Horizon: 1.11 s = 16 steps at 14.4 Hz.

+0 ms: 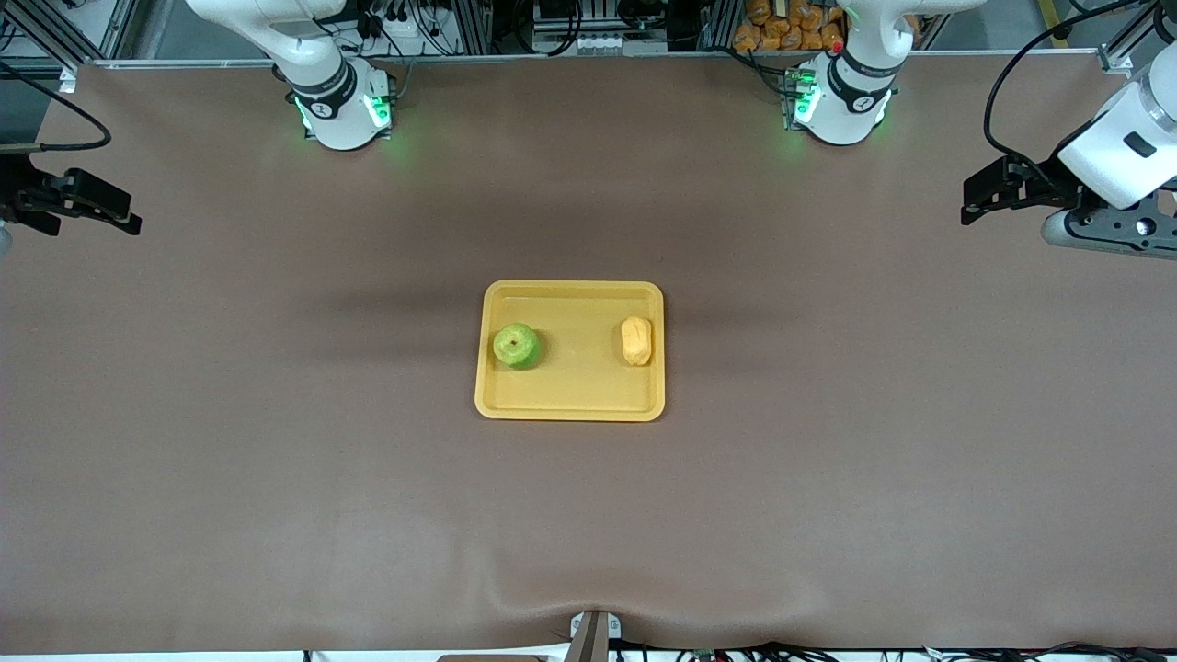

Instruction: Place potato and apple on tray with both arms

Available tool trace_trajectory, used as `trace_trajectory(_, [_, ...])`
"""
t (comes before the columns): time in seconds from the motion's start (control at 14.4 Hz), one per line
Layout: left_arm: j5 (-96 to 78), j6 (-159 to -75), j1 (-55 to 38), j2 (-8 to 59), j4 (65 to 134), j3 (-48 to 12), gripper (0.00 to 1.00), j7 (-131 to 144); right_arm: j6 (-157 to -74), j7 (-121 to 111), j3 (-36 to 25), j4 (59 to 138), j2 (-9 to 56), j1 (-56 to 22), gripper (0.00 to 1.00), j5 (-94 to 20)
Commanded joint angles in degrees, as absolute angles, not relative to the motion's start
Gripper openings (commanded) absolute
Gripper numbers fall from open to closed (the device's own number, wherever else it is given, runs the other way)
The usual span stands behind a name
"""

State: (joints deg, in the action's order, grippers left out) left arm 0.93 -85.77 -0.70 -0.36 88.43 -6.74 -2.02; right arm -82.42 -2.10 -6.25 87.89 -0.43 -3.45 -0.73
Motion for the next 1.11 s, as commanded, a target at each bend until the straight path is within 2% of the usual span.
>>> trace_trajectory(0.0, [0.17, -84.38, -0.35, -0.18, 87.28, -7.21, 1.0, -1.58, -82.88, -2.81, -6.42, 88.95, -1.67, -3.69, 1.0, -0.97])
trace_trajectory(1.04, [0.79, -84.37, -0.35, -0.18, 87.28, -7.21, 1.0, -1.67, -84.46, -2.81, -6.06, 89.65, -2.11, -3.87, 1.0, -1.41])
